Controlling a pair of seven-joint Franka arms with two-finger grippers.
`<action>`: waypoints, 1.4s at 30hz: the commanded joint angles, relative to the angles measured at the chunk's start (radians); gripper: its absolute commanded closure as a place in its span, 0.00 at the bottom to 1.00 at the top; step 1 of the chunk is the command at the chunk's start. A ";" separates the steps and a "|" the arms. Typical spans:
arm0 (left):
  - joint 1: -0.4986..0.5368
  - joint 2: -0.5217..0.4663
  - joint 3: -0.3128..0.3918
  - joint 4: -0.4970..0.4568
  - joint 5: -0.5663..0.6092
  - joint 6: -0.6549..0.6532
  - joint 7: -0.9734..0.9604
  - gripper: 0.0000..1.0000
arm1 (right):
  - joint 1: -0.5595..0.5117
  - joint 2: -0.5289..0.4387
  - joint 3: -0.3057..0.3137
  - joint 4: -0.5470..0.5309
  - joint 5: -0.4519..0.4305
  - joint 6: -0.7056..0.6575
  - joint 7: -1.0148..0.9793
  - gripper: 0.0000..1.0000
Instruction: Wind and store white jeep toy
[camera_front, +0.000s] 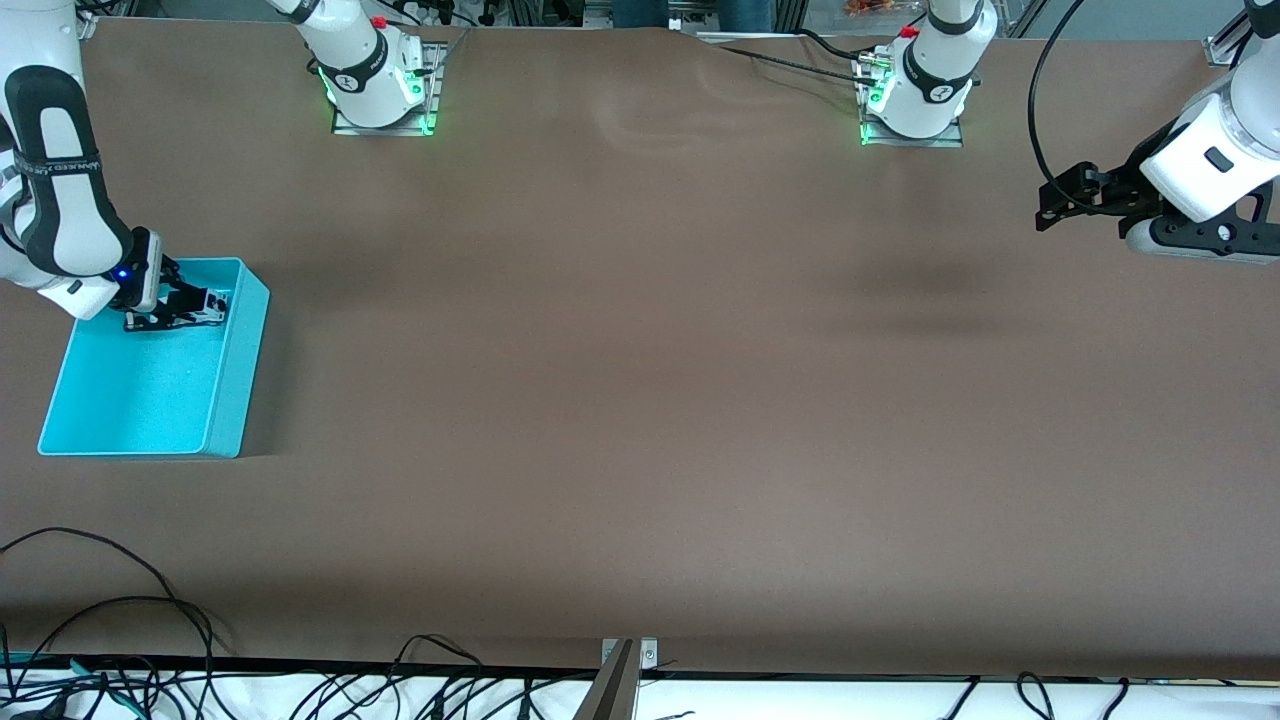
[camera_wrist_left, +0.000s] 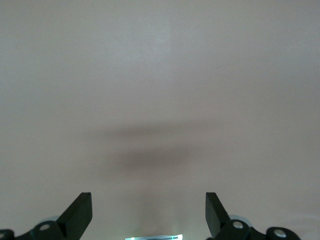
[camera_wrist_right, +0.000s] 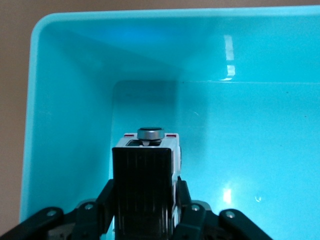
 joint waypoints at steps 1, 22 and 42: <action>0.009 0.007 -0.001 0.022 -0.026 -0.019 0.025 0.00 | -0.012 0.015 0.005 0.020 0.047 -0.005 -0.044 0.00; 0.009 0.007 -0.001 0.022 -0.026 -0.019 0.025 0.00 | -0.001 0.003 0.006 0.263 0.039 -0.321 -0.018 0.00; 0.009 0.007 -0.001 0.022 -0.026 -0.019 0.025 0.00 | 0.041 -0.054 0.003 0.517 -0.048 -0.664 0.488 0.00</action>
